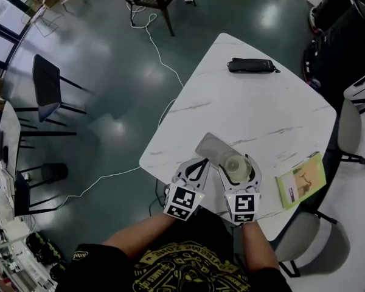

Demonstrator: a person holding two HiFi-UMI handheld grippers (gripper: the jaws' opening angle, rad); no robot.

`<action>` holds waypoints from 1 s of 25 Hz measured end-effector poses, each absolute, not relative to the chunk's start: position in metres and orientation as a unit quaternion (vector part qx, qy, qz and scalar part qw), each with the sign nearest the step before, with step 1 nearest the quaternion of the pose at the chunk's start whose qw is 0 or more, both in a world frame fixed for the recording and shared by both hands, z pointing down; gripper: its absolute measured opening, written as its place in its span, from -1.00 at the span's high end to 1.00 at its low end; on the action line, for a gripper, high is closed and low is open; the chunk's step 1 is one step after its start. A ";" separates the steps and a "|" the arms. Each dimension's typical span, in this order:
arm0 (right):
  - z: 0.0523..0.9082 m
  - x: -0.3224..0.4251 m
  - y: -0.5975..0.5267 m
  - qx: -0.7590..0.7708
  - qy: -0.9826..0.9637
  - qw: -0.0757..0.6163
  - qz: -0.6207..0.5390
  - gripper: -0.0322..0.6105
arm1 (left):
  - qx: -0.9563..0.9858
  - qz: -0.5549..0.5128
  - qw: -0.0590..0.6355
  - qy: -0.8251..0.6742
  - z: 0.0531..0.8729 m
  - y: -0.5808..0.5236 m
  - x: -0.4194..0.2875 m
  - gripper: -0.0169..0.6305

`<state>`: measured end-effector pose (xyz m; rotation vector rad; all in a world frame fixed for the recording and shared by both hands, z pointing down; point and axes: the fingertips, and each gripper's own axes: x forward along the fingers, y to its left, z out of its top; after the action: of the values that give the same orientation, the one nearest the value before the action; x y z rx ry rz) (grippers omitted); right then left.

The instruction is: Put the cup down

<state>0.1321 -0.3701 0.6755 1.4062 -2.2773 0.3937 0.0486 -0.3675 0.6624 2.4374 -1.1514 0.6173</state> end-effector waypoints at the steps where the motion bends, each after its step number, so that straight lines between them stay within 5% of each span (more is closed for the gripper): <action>1: 0.678 0.131 -0.371 0.506 -0.823 0.217 0.143 -0.28 | 0.865 0.221 0.188 -0.410 0.664 -0.368 0.048 0.92; 25: 0.713 0.126 -0.362 0.483 -0.831 0.233 0.146 -0.33 | 0.860 0.225 0.178 -0.422 0.660 -0.360 0.043 0.92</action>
<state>0.1259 -0.3618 0.7133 1.3276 -2.2822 0.4005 0.0427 -0.3595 0.6599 2.4335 -1.1932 0.6375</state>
